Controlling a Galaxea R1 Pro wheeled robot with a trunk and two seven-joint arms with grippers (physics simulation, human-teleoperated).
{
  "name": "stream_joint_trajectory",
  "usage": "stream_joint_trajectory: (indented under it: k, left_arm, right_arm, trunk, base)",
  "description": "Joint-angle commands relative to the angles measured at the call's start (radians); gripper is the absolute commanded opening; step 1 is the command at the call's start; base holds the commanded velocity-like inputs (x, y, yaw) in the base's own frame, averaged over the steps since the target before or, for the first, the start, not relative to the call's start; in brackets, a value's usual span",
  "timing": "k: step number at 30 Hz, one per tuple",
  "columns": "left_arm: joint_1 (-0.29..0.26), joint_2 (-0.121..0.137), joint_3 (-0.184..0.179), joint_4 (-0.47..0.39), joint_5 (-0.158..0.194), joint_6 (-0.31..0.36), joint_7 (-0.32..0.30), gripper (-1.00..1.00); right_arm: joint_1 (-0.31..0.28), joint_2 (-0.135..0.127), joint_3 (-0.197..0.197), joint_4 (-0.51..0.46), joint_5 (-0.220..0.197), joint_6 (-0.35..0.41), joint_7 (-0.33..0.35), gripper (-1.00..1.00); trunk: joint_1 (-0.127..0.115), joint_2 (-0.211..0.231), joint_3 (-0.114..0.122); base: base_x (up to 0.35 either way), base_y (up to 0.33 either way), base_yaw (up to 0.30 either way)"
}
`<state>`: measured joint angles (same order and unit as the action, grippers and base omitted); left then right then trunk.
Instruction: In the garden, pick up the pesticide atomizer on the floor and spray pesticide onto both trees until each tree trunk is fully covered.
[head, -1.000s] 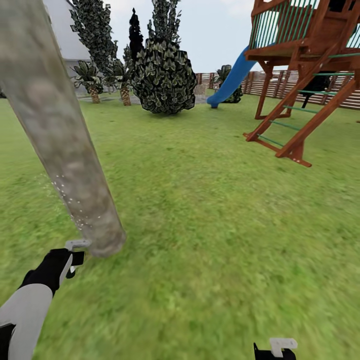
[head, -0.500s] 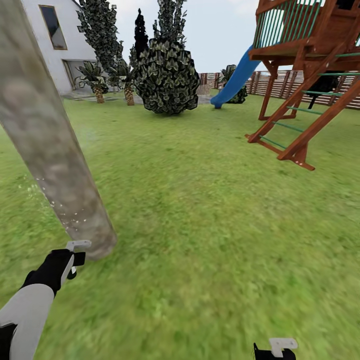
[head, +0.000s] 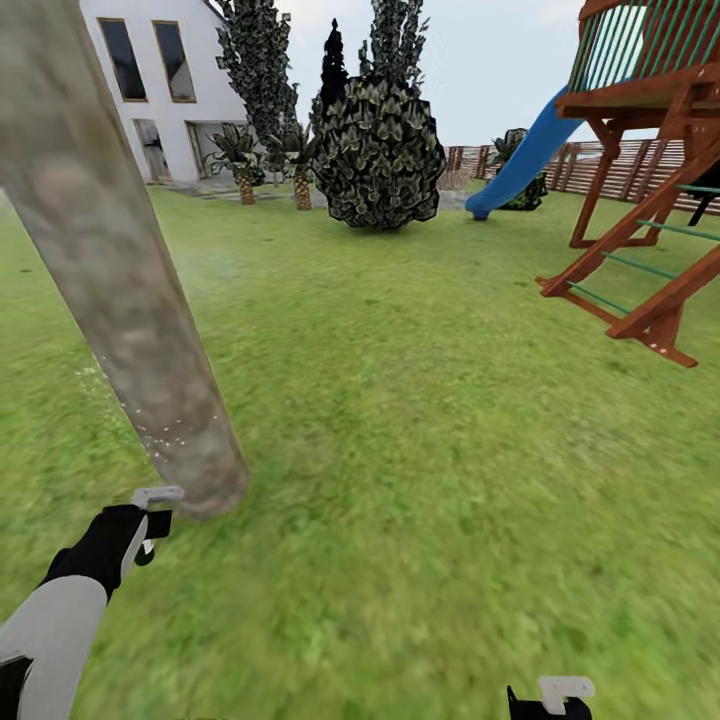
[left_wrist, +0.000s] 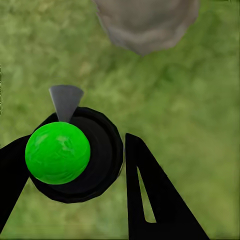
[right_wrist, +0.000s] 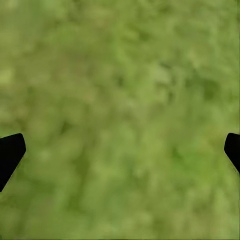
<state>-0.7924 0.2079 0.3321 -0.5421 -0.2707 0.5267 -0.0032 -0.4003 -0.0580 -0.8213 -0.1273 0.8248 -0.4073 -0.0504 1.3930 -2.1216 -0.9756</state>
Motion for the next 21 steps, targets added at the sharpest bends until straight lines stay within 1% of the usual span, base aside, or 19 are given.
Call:
stream_joint_trajectory:
  k: [1, 2, 4, 5, 6, 7, 8, 9, 10, 12, 15, 17, 18, 20, 21]
  left_arm:
    - [-0.004, -0.001, 0.002, -0.009, -0.003, 0.008, -0.003, -1.0]
    - [-0.008, -0.006, 0.002, -0.02, -0.003, 0.013, -0.005, -1.0]
    - [-0.016, -0.026, -0.001, -0.034, -0.004, 0.026, -0.005, -1.0]
    - [-0.046, -0.039, -0.002, -0.037, -0.004, 0.042, -0.006, -1.0]
    - [-0.068, -0.042, -0.002, -0.037, -0.004, 0.06, -0.006, -1.0]
    - [-0.099, -0.045, -0.002, -0.038, -0.004, 0.1, -0.007, -1.0]
    - [-0.13, -0.046, -0.002, -0.038, -0.004, 0.135, -0.011, -1.0]
    - [-0.142, -0.046, -0.002, -0.038, -0.004, 0.145, -0.014, -1.0]
    - [-0.173, -0.046, -0.003, -0.038, -0.005, 0.158, -0.023, -1.0]
    - [-0.217, -0.044, -0.005, -0.038, -0.005, 0.174, -0.028, -1.0]
    - [-0.283, -0.042, -0.006, -0.038, -0.006, 0.225, -0.035, -1.0]
    - [-0.299, -0.037, -0.014, -0.038, -0.008, 0.23, -0.037, -1.0]
    - [-0.301, -0.036, -0.038, -0.038, -0.01, 0.234, -0.037, -1.0]
    - [-0.294, -0.04, -0.126, -0.039, -0.009, 0.238, -0.037, -1.0]
    - [-0.298, -0.04, -0.135, -0.04, -0.007, 0.239, -0.037, -1.0]
  right_arm:
    - [0.0, 0.0, -0.005, 0.002, 0.011, -0.004, -0.005, 1.0]
    - [-0.001, 0.0, -0.005, 0.003, 0.011, -0.004, -0.005, 1.0]
    - [0.0, 0.0, -0.005, 0.003, 0.011, -0.004, -0.005, 1.0]
    - [0.0, 0.0, -0.005, 0.003, 0.011, -0.004, -0.004, 1.0]
    - [0.0, 0.0, -0.005, 0.003, 0.011, -0.004, -0.004, 1.0]
    - [0.0, 0.0, -0.005, 0.003, 0.011, -0.004, -0.003, 1.0]
    - [-0.001, 0.0, -0.005, 0.003, 0.011, -0.004, -0.003, 1.0]
    - [0.0, 0.0, -0.005, 0.003, 0.011, -0.004, -0.003, 1.0]
    - [0.0, 0.0, -0.005, 0.003, 0.011, -0.004, -0.003, 1.0]
    - [0.0, 0.0, -0.005, 0.003, 0.011, -0.004, -0.003, 1.0]
    - [0.0, 0.0, -0.005, 0.003, 0.011, -0.004, -0.003, 1.0]
    - [0.0, 0.0, -0.005, 0.002, 0.011, -0.004, -0.003, 1.0]
    - [0.0, 0.0, -0.005, 0.002, 0.011, -0.004, -0.003, 1.0]
    - [0.0, 0.0, -0.007, 0.002, 0.011, -0.004, -0.005, 1.0]
    - [0.0, 0.0, -0.007, 0.002, 0.011, -0.004, -0.005, 1.0]
  trunk:
    - [0.0, 0.0, -0.001]
    - [0.0, 0.0, -0.001]
    - [0.0, 0.0, -0.001]
    - [0.0, 0.0, -0.001]
    - [0.0, 0.0, -0.001]
    - [0.0, 0.0, -0.001]
    - [0.0, 0.0, -0.001]
    - [0.0, 0.0, -0.001]
    - [0.0, 0.0, -0.001]
    - [0.0, 0.0, -0.001]
    - [0.0, 0.0, -0.001]
    - [0.0, 0.0, -0.001]
    - [0.0, 0.0, -0.001]
    - [0.0, 0.0, -0.001]
    - [0.0, 0.0, -0.001]
  base:
    - [0.037, -0.019, 0.277]
    - [0.019, -0.01, 0.277]
    - [0.007, -0.004, 0.277]
    - [0.002, -0.001, 0.276]
    - [0.001, 0.0, 0.276]
    - [0.0, 0.0, 0.275]
    - [0.0, 0.0, 0.274]
    - [0.0, 0.0, 0.274]
    - [0.0, 0.0, 0.272]
    - [0.0, 0.0, 0.267]
    - [0.0, 0.0, 0.236]
    - [0.0, 0.0, 0.153]
    - [0.0, 0.0, 0.048]
    - [0.0, 0.0, 0.012]
    - [0.0, 0.0, 0.002]
